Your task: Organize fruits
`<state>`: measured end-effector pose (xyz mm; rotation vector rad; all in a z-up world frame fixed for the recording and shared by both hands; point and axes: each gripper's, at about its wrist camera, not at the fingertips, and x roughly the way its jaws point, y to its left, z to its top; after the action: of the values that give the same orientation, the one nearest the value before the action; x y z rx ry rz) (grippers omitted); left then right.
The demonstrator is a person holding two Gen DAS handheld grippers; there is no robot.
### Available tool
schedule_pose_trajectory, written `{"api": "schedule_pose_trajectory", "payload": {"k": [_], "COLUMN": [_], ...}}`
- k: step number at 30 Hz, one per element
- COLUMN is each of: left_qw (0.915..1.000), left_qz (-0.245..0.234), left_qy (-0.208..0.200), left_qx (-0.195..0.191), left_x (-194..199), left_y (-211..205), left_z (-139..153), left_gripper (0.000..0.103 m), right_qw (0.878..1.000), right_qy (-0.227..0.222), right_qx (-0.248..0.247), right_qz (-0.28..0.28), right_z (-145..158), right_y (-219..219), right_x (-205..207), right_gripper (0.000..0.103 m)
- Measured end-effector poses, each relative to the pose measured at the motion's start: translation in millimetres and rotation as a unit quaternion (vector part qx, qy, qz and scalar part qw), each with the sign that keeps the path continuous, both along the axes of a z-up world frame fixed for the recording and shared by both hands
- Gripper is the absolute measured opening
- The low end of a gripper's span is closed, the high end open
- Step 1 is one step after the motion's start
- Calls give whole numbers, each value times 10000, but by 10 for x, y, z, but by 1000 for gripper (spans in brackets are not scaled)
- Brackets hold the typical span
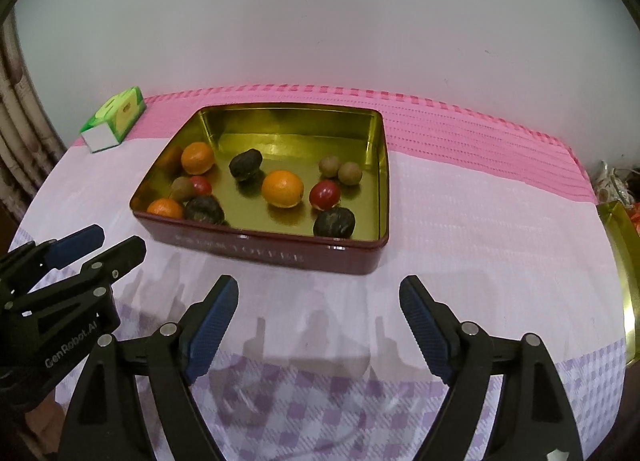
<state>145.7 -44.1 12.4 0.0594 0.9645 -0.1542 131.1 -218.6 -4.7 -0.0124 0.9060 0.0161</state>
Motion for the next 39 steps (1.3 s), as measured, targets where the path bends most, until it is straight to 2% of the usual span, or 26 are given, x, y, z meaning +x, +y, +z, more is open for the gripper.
{"api": "schedule_pose_trajectory", "payload": {"k": [14, 39], "left_qw": [10000, 9999], "left_qz": [11, 51], "left_qy": [25, 66], "left_qx": [61, 139], "left_x": [-137, -176], "left_y": [-27, -61], "left_z": [10, 10], "left_gripper": [49, 49], "right_qw": [10000, 10000], "right_qy": [0, 48], "right_qx": [-74, -42], "right_qz": [42, 16], "right_z": [1, -32], "right_y": [-37, -98], "right_x": [-189, -209], "right_gripper": [83, 84]}}
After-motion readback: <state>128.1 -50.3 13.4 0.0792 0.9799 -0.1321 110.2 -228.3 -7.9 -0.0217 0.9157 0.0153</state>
